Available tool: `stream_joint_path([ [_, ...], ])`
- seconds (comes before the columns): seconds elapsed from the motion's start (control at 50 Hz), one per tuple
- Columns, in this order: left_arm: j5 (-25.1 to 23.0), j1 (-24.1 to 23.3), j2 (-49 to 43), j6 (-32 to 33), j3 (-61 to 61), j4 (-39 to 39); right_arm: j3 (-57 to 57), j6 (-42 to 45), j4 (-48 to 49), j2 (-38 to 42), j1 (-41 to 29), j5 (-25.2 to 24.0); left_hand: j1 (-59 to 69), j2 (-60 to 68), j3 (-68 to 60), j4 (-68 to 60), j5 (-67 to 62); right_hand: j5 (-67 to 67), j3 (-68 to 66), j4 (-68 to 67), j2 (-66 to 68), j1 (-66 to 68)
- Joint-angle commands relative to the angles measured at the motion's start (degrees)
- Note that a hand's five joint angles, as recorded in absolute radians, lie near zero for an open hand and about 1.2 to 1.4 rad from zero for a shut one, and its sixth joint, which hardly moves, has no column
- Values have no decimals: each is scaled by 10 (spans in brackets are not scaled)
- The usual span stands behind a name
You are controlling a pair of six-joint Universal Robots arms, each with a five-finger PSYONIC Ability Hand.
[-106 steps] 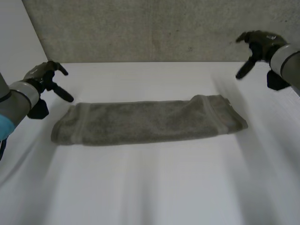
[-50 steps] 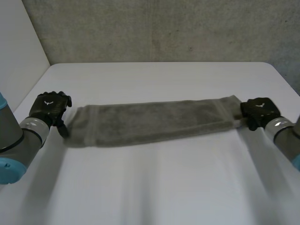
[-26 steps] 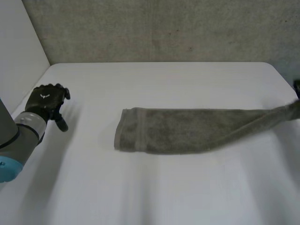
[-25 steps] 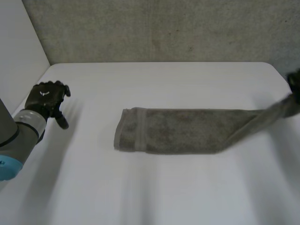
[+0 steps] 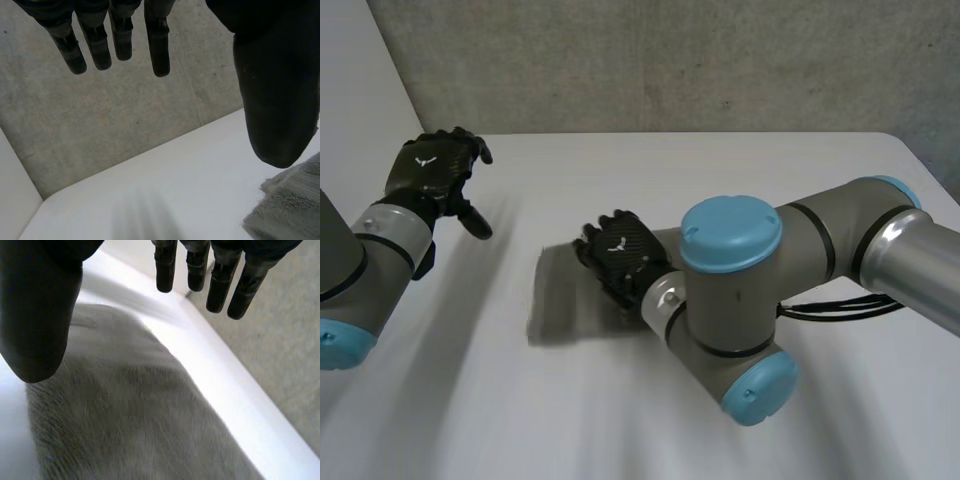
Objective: Fold the towel.
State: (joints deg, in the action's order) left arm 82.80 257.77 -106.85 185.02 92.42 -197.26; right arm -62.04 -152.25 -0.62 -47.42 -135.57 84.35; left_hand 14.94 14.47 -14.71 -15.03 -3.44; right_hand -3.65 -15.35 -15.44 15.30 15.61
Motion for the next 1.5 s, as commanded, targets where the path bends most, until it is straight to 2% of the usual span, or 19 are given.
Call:
stream_joint_path([
  [0.02, 1, -34, -19, 1, -22, 0, -68, -31, -13, -77, 65, -2, -34, -29, 31, 35, 19, -3, 14, 15, -14, -17],
  [0.06, 1, -47, -24, 1, -28, 0, -125, -58, -6, -131, 98, -9, -34, -29, 31, 35, 19, -16, 1, 1, 0, -3],
  [0.16, 1, -86, -34, 1, -34, 0, -224, -76, 19, -172, 150, -41, -34, -29, 31, 35, 19, -68, -51, -51, 52, 49],
  [0.32, 1, -128, -50, 1, -29, 0, -344, -72, 90, -174, 238, -93, -35, -31, 33, 36, 21, -158, -141, -140, 141, 138],
  [0.5, 3, -132, -57, 2, -25, -1, -371, -72, 171, -146, 264, -108, -37, -33, 35, 38, 22, -304, -287, -286, 288, 284],
  [0.54, 9, -132, -57, 1, -24, -1, -370, -74, 181, -145, 266, -108, -37, -33, 35, 38, 22, -453, -436, -435, 436, 433],
  [0.56, 9, -132, -57, 1, -24, -1, -370, -74, 181, -145, 266, -108, -37, -33, 35, 38, 22, -454, -437, -436, 437, 434],
  [0.58, 15, -132, -57, 1, -24, 0, -372, -75, 183, -145, 269, -110, -37, -33, 35, 38, 22, -524, -507, -506, 507, 504],
  [0.74, 26, -132, -57, 0, -24, 0, -389, -71, 178, -145, 291, -113, -39, -34, 37, 40, 24, -663, -646, -645, 647, 643],
  [0.88, 27, -132, -56, 0, -22, 2, -423, -68, 161, -164, 323, -117, -39, -34, 37, 40, 24, -664, -646, -646, 647, 644],
  [1.04, 26, -132, -49, 0, -24, 7, -434, -3, 33, -314, 427, -189, -40, -36, 38, 41, 26, -664, -646, -646, 647, 644],
  [1.1, 27, -133, -47, -1, -30, 7, -413, -2, 19, -327, 423, -194, -40, -36, 38, 41, 26, -664, -646, -646, 647, 644],
  [1.16, 27, -136, -42, -1, -36, 7, -367, -18, -5, -338, 382, -195, -40, -36, 38, 41, 26, -664, -646, -646, 647, 644],
  [1.2, 28, -138, -39, -2, -41, 7, -319, -51, -16, -331, 323, -187, -40, -36, 38, 41, 26, -664, -646, -646, 647, 644],
  [1.26, 32, -139, -37, -8, -46, 7, -301, -67, -18, -323, 304, -179, -40, -36, 38, 41, 26, -664, -646, -646, 647, 644],
  [1.28, 36, -140, -37, -15, -46, 7, -292, -79, -17, -306, 281, -165, -40, -36, 38, 41, 26, -528, -510, -510, 511, 508],
  [1.3, 41, -142, -37, -24, -44, 7, -293, -84, -13, -291, 264, -149, -40, -36, 38, 41, 26, -240, -223, -222, 223, 220],
  [1.42, 46, -148, -38, -33, -36, 7, -325, -82, 12, -269, 245, -116, -40, -36, 38, 41, 26, -210, -193, -192, 193, 190],
  [1.5, 45, -149, -41, -34, -36, 7, -398, -82, 103, -248, 263, -121, -40, -36, 38, 41, 26, -191, -174, -174, 175, 172],
])
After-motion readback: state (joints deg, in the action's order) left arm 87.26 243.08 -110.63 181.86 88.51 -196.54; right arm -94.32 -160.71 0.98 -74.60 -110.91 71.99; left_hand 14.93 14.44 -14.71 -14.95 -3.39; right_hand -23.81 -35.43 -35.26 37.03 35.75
